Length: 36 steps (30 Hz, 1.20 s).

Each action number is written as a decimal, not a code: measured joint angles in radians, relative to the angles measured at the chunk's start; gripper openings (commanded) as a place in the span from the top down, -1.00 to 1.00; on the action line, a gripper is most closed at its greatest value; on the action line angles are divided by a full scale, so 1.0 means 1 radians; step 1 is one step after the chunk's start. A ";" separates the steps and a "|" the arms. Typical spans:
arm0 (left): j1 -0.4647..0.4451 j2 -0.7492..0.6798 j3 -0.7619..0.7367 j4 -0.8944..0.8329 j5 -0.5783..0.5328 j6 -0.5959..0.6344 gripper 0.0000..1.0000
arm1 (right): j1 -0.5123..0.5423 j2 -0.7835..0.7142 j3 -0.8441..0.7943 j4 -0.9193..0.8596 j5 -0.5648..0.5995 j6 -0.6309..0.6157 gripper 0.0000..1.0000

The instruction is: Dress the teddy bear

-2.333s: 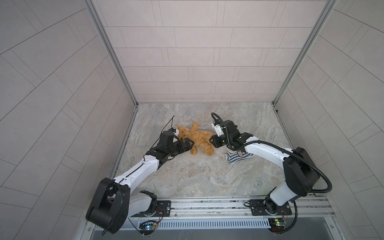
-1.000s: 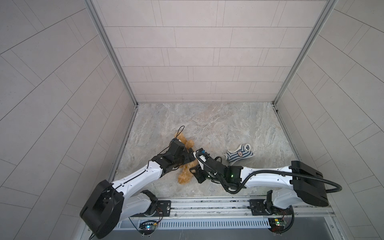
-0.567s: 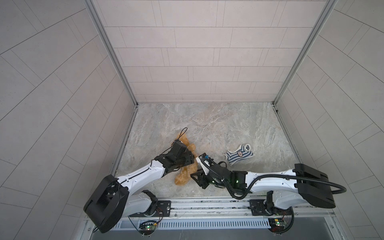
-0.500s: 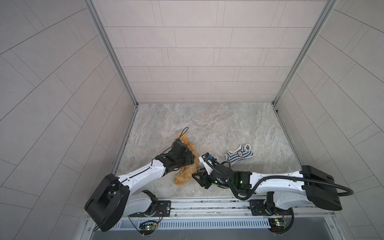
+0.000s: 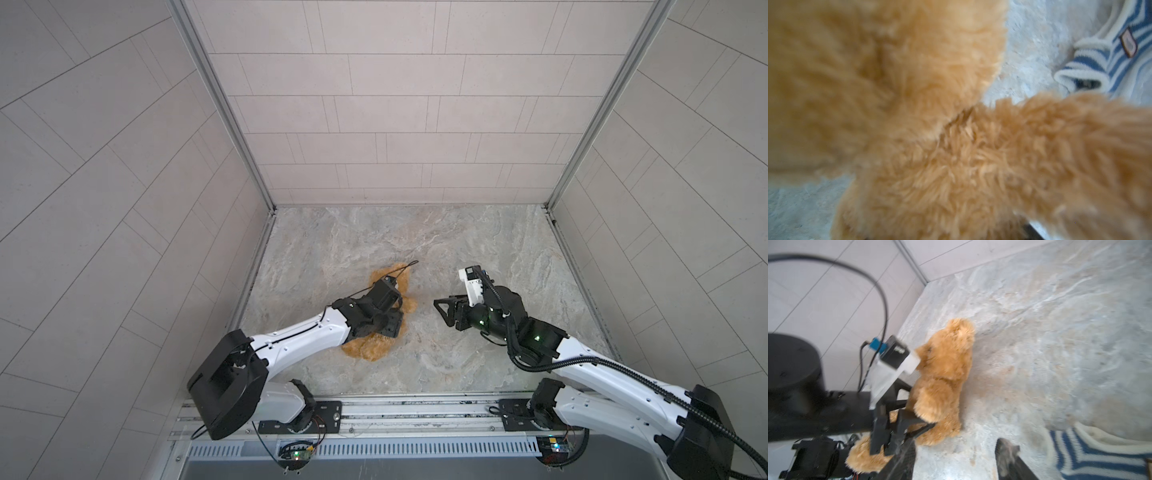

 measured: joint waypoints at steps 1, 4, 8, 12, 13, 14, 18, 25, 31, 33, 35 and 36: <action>-0.017 0.009 0.001 -0.001 -0.003 0.014 -0.39 | -0.022 0.009 0.004 -0.007 -0.016 -0.007 -0.30; -0.073 0.025 0.001 0.002 -0.026 0.053 -0.37 | -0.089 0.090 0.048 -0.024 -0.075 -0.032 -0.31; -0.125 0.025 -0.006 0.032 -0.039 0.088 -0.32 | -0.160 0.212 0.083 0.054 -0.176 -0.037 -0.38; -0.156 0.022 -0.035 0.082 -0.048 0.113 -0.26 | -0.210 0.351 0.096 0.154 -0.277 -0.023 -0.42; -0.159 0.020 -0.041 0.092 -0.050 0.116 -0.25 | -0.217 0.387 0.099 0.184 -0.304 -0.016 -0.42; -0.160 0.016 -0.050 0.103 -0.053 0.119 -0.25 | -0.220 0.420 0.102 0.211 -0.330 -0.004 -0.42; -0.161 -0.002 -0.076 0.137 -0.054 0.129 -0.25 | -0.226 0.516 0.102 0.330 -0.410 0.042 -0.38; -0.162 -0.006 -0.089 0.163 -0.054 0.145 -0.25 | -0.225 0.554 0.098 0.452 -0.472 0.090 0.25; -0.164 -0.017 -0.110 0.188 -0.054 0.140 -0.70 | -0.221 0.534 0.079 0.428 -0.451 0.059 0.77; -0.165 -0.028 -0.122 0.197 -0.046 0.134 -0.92 | -0.213 0.510 0.074 0.398 -0.433 0.039 0.89; -0.166 -0.048 -0.138 0.203 -0.038 0.121 -1.00 | -0.206 0.476 0.066 0.367 -0.412 0.020 0.97; -0.166 -0.064 -0.150 0.206 -0.031 0.113 -1.00 | -0.203 0.458 0.060 0.354 -0.400 0.012 0.99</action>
